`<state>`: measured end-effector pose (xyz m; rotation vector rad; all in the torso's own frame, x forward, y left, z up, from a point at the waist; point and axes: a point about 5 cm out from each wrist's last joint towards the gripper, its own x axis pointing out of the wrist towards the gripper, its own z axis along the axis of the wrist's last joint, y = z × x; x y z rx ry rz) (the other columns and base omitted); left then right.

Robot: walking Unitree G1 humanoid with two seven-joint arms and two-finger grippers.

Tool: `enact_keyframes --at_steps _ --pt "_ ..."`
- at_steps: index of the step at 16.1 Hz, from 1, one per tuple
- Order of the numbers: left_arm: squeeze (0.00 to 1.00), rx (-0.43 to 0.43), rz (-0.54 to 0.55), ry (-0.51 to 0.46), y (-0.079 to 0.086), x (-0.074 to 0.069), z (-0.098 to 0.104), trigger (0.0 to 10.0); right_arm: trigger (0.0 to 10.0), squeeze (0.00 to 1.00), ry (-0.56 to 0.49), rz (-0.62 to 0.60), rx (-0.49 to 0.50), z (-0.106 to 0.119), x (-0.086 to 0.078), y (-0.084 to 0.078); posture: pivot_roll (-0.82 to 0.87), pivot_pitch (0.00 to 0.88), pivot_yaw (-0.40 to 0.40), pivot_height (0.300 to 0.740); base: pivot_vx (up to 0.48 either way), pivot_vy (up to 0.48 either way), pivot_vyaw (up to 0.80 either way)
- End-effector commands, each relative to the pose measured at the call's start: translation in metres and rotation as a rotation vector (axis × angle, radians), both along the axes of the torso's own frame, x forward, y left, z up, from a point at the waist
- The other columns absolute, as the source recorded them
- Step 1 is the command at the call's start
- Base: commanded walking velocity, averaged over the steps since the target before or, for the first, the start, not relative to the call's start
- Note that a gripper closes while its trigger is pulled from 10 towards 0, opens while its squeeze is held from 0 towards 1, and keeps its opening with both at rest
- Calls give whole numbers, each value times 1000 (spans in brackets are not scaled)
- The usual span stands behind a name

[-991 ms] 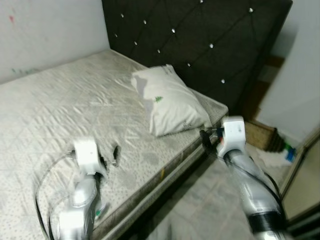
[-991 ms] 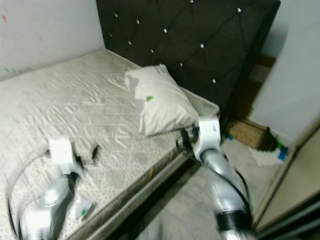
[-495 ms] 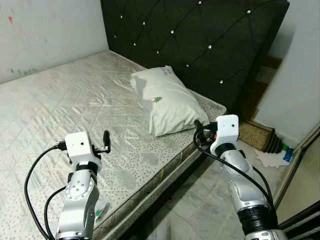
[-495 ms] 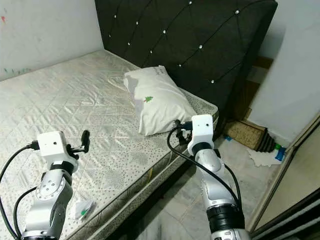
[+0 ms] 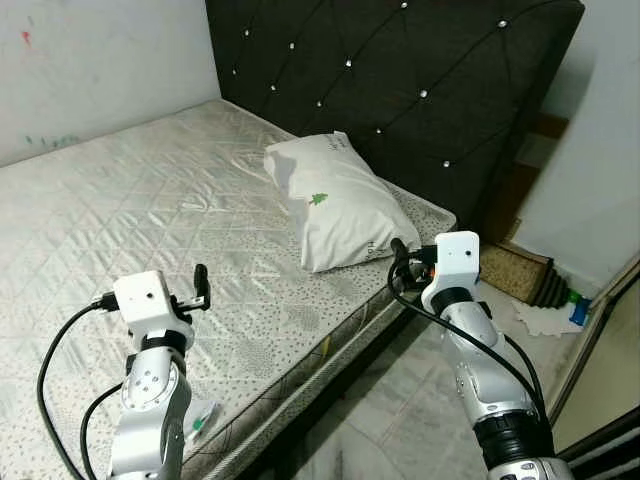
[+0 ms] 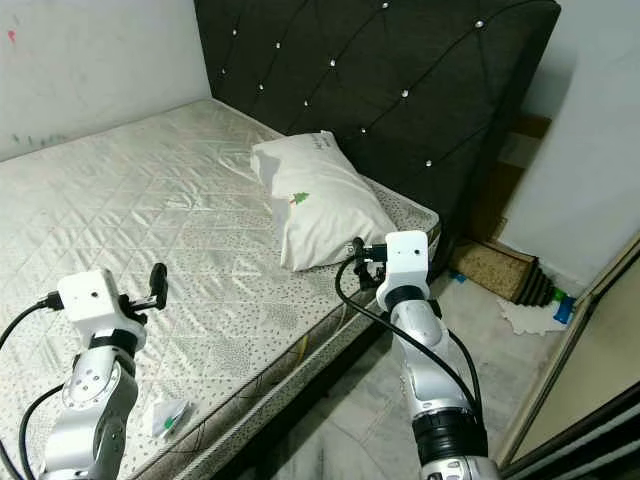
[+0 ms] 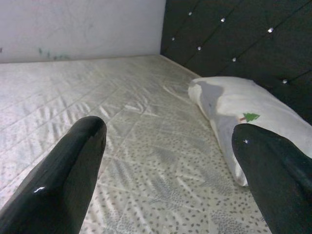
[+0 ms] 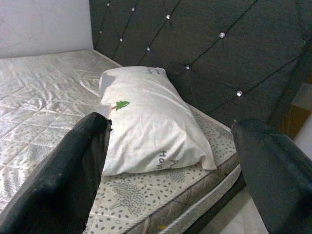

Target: Clean up the room

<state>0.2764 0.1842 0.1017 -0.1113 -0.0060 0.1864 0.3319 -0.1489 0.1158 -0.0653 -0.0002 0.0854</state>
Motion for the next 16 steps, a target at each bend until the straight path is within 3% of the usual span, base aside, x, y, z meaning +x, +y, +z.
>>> enact_keyframes --at_steps 1,3,6,11,13,16 --pt "0 1 -33 2 -7 3 1 10000 10000 0 -13 13 -27 4 2 2 -9 29 -7 740 0 0 0" --pt "0 -7 -37 9 -12 4 0 10000 10000 0 -44 59 -67 5 -1 9 -13 33 -3 740 0 0 400" --pt "0 -11 -80 6 -19 5 0 10000 10000 0 -34 57 -50 4 -1 11 -15 31 -3 740 0 0 800" --pt "0 3 -45 9 -18 6 1 10000 10000 0 -42 63 -55 6 0 12 -18 39 -3 740 0 0 800" --pt "0 -68 -39 29 -17 5 0 10000 10000 0 -41 61 -57 6 0 12 -14 43 -2 740 0 0 800" --pt "0 -23 -17 14 -14 4 0 10000 10000 0 -39 67 -50 5 0 15 -12 47 0 740 0 0 800"
